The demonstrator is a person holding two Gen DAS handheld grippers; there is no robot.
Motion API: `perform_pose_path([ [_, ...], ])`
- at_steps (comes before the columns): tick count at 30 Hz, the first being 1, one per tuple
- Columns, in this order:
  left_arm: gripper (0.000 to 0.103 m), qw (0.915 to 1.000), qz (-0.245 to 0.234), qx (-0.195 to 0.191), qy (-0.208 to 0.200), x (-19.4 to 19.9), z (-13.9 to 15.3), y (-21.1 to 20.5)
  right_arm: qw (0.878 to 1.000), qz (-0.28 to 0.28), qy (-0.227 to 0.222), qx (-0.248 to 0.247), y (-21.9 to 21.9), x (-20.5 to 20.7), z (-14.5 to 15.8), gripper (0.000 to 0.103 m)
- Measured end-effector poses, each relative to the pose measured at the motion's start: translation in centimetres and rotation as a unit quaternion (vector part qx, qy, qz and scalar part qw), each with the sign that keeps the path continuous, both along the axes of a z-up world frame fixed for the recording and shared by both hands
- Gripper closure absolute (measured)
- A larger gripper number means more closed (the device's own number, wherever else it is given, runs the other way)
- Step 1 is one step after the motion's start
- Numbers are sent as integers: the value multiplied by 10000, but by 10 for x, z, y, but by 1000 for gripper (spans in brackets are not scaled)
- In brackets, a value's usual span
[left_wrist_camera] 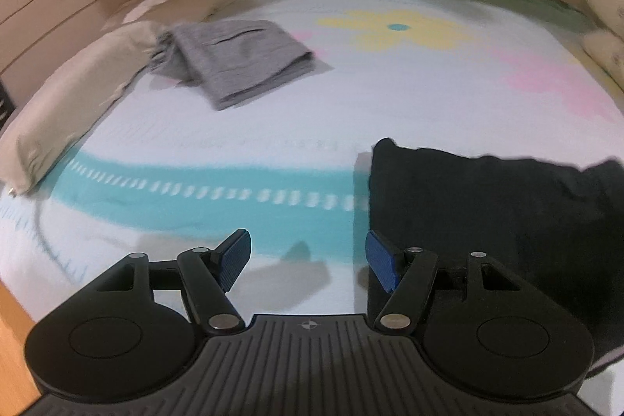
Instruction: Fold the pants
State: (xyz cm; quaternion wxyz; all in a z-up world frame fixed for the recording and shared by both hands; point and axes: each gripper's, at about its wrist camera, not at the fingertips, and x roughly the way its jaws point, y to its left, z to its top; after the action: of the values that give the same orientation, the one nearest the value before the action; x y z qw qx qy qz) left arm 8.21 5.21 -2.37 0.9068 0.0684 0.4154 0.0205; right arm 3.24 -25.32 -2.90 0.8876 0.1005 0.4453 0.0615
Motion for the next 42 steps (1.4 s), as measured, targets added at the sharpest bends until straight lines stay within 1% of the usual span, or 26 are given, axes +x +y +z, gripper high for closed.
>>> perform_pose_path([
  [2,39,9999,-140,25,15,0,-2,-12,9996,-141,258,4,-8,2,-18,86],
  [4,39,9995,-296,60,40,-1,-3,-24,9988,-151,459,64,-13,5,-32,77],
  [5,39,9992,-371,106,53,-1,-5,-30,9986,-241,476,36,-15,6,-35,69],
  [6,39,9990,-423,149,56,-2,-5,-35,9985,-307,461,-10,-17,6,-35,51],
  [7,39,9986,-487,187,60,-2,-6,-41,9985,-359,406,-103,-18,6,-35,38],
  [8,39,9982,-559,225,71,-2,-8,-45,9986,-394,301,-166,-17,4,-31,32],
  [9,39,9977,-615,262,92,-3,-10,-50,9986,-447,194,-212,-16,2,-28,29],
  [11,39,9968,-705,328,175,-2,-14,-59,9983,-483,65,-307,-12,2,-23,29],
  [13,39,9957,-774,407,306,0,-21,-66,9988,-372,-59,-323,-6,2,-22,29],
  [15,39,9949,-792,456,424,1,-28,-70,9990,-214,-85,-378,-4,2,-24,29],
  [18,39,9941,-766,445,632,4,-39,-74,9990,-11,-11,-457,8,6,-31,29],
  [23,38,9927,-685,368,925,9,-58,-70,9980,126,282,-550,14,12,-52,29],
  [27,31,9927,-638,301,980,11,-64,-66,9978,126,400,-519,9,15,-64,25],
  [36,26,9921,-524,-4,1141,19,-72,-57,9971,201,468,-558,7,21,-73,21],
  [42,21,9921,-448,-92,1171,22,-74,-55,9971,222,436,-578,5,20,-74,20],
])
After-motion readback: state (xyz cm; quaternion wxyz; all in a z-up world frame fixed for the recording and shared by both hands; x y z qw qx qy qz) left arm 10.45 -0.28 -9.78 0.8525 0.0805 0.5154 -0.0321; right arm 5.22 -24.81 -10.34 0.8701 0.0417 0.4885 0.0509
